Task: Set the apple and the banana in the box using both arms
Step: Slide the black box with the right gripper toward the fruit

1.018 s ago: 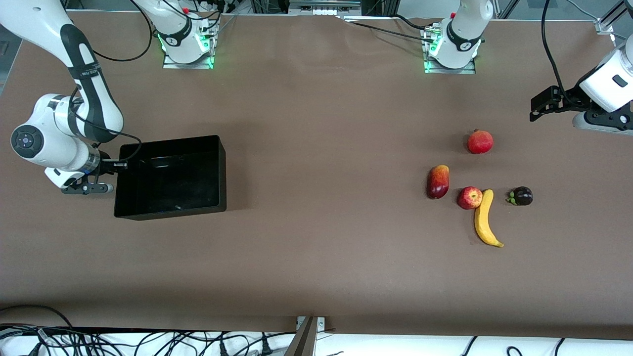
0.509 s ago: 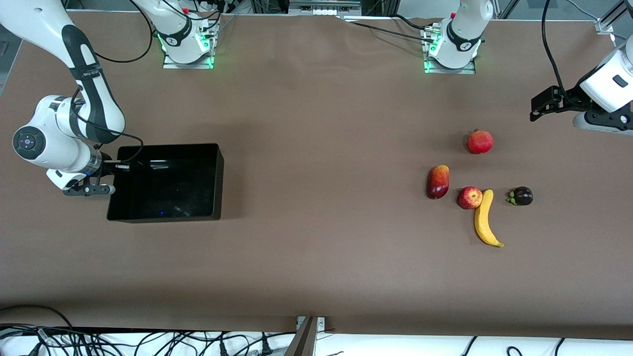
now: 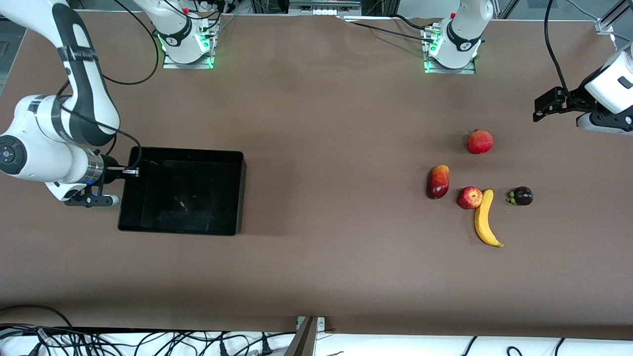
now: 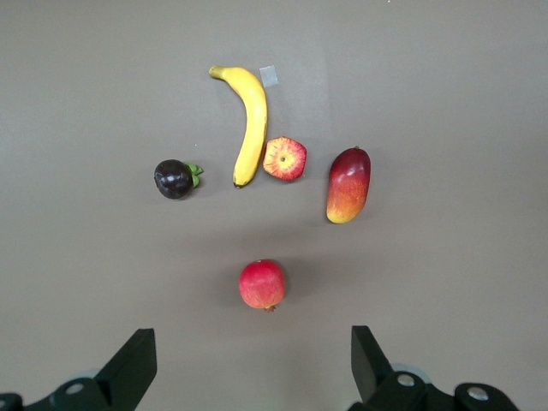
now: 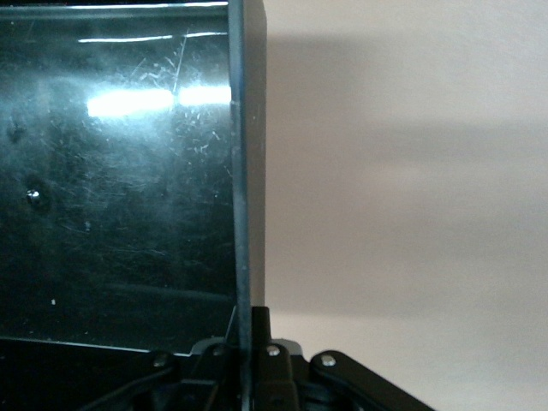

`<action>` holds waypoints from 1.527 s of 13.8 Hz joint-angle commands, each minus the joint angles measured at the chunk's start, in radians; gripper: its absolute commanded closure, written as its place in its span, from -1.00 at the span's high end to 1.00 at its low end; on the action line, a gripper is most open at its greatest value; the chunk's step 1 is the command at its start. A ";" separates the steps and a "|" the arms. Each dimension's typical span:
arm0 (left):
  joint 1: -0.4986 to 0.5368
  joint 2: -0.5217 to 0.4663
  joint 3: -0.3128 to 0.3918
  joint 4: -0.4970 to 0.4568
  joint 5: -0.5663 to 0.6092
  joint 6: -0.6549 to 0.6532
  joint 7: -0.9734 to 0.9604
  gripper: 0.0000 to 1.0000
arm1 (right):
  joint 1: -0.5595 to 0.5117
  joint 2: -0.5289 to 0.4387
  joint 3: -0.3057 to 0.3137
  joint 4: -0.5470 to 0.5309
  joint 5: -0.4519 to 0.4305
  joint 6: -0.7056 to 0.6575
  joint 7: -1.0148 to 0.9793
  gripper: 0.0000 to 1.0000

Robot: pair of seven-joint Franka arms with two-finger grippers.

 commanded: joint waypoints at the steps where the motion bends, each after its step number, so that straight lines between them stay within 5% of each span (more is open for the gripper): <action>1: 0.000 0.005 0.007 0.001 -0.016 -0.007 0.011 1.00 | 0.108 -0.005 0.006 0.059 0.042 -0.035 0.108 -1.00; 4: 0.000 0.008 0.014 0.002 -0.016 -0.006 0.014 1.00 | 0.271 0.026 0.013 0.114 0.155 -0.022 0.309 -1.00; 8: 0.000 0.017 0.016 0.004 -0.018 -0.002 0.034 1.00 | 0.510 0.118 0.010 0.165 0.151 0.050 0.473 -1.00; 13: 0.000 0.041 0.019 0.007 -0.030 -0.002 0.024 1.00 | 0.683 0.228 0.011 0.165 0.151 0.283 0.641 -1.00; 20: 0.000 0.092 0.019 0.002 -0.039 0.034 0.016 1.00 | 0.756 0.310 0.010 0.165 0.103 0.367 0.650 -1.00; 21: 0.000 0.112 0.019 0.001 -0.039 0.057 0.016 1.00 | 0.756 0.310 0.008 0.165 0.108 0.373 0.658 0.29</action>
